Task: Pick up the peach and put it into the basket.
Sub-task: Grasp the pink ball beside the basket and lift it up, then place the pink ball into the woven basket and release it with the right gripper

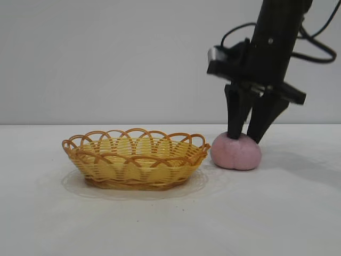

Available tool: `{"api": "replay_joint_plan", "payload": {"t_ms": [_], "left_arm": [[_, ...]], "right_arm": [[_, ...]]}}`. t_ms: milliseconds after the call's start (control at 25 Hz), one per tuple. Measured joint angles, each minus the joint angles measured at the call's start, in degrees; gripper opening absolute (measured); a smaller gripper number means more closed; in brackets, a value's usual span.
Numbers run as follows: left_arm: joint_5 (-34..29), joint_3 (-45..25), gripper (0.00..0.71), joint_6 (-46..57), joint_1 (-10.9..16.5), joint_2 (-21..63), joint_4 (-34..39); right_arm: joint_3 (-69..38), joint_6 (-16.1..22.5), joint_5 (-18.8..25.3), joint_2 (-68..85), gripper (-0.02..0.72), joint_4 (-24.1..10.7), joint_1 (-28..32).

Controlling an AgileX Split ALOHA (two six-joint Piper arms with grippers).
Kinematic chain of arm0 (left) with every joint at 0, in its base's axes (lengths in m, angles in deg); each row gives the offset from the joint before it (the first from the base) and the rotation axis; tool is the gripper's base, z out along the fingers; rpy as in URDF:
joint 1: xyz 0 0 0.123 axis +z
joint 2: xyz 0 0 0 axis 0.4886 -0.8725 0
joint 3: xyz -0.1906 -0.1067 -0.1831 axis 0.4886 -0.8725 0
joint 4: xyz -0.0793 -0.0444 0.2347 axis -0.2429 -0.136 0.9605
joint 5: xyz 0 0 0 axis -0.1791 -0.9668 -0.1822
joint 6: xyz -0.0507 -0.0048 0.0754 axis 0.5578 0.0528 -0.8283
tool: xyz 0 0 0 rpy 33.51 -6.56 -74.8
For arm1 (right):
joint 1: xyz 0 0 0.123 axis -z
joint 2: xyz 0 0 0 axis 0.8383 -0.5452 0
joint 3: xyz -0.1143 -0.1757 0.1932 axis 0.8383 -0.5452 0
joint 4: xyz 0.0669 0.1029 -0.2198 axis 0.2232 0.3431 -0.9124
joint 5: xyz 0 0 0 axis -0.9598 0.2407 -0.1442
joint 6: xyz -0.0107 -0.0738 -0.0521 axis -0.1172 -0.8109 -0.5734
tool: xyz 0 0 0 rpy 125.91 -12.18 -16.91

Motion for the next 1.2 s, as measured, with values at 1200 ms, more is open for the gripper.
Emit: {"api": "replay_joint_plan", "payload": {"t_ms": [1200], "left_arm": [[0.00, 0.00, 0.201, 0.00, 0.00, 0.00, 0.00]], "right_arm": [[-0.10, -1.48, -6.70, 1.41, 0.276, 2.12, -17.19]]}}
